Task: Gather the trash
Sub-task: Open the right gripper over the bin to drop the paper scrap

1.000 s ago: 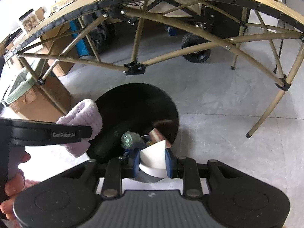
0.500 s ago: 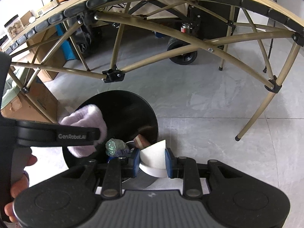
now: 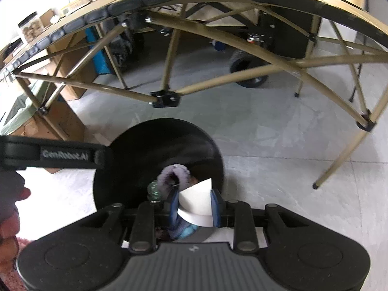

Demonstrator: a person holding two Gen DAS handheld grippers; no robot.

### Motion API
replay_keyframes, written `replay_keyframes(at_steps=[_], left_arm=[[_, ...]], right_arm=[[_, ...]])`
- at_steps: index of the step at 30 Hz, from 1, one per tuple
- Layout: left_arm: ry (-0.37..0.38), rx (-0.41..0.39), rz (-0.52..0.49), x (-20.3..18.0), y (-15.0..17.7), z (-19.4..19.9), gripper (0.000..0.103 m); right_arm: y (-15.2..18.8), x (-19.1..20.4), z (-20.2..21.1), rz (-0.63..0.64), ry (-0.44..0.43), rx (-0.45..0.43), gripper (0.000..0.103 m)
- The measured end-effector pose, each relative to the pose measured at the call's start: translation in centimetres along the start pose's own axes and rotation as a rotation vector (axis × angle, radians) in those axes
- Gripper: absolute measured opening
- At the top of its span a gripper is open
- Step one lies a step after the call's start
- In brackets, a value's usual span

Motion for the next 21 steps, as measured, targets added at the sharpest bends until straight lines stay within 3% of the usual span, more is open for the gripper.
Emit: replay_keyframes(at_steps=[12, 21], left_arm=[[-0.015, 0.016, 0.114, 5.1, 0.0, 0.3, 0.101], [-0.039, 0.015, 0.14, 6.6, 0.4, 0.8, 0.101]], right_arm=[[-2.3, 3.9, -2.9, 0.069, -0.032, 0.029, 0.027], [-2.9, 5.6, -3.7, 0.079, -0.062, 0.025, 0.027]])
Point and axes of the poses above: each gripper's, at about its wrist camera, not at the fingertips, and z roughly against the way its jaws point, x to its left, y to its underside, the point moved 8 cm from there along -z, roughly the way its jaws point, and after that the axes turned 11 degrees about x, right-handed, at the moved point
